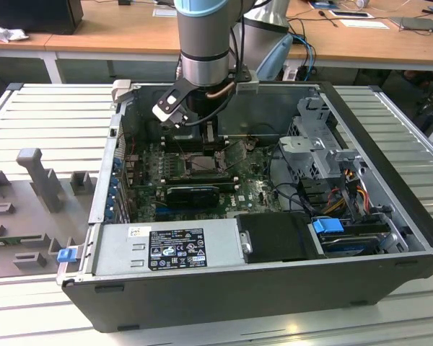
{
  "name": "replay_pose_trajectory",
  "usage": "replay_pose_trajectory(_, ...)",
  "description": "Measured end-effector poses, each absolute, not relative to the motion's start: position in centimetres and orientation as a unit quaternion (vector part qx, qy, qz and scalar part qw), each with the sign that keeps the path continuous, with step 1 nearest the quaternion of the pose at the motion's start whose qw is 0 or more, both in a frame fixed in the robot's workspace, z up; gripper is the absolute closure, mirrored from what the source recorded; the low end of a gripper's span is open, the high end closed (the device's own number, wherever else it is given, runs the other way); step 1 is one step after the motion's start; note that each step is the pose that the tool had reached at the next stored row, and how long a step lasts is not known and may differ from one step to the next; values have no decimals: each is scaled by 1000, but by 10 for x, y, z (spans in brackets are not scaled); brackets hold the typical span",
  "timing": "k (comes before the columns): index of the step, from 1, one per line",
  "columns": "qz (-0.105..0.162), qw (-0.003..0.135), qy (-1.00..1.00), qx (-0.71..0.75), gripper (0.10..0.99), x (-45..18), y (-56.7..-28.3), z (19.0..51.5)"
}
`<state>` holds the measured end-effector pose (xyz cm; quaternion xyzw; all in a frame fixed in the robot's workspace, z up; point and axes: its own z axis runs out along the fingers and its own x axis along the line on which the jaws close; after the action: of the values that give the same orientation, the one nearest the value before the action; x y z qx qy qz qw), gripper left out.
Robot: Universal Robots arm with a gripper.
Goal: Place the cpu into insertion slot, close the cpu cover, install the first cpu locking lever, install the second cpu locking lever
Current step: 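Close the cpu cover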
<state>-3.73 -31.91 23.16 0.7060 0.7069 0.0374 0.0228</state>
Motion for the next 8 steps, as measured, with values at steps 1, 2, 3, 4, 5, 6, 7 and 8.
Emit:
replay_pose_trajectory(1,37,23,707,706,980,-37,-319,232)
replay_pose_trajectory(2,37,23,707,706,980,-37,-319,232)
replay_pose_trajectory(3,37,23,707,706,980,-37,-319,232)
replay_pose_trajectory(4,37,23,707,706,980,-37,-319,232)
replay_pose_trajectory(5,37,23,707,706,980,-37,-319,232)
replay_pose_trajectory(6,37,23,707,706,980,-37,-319,233)
replay_pose_trajectory(7,37,23,707,706,980,-37,-319,234)
replay_pose_trajectory(8,37,23,707,706,980,-37,-319,234)
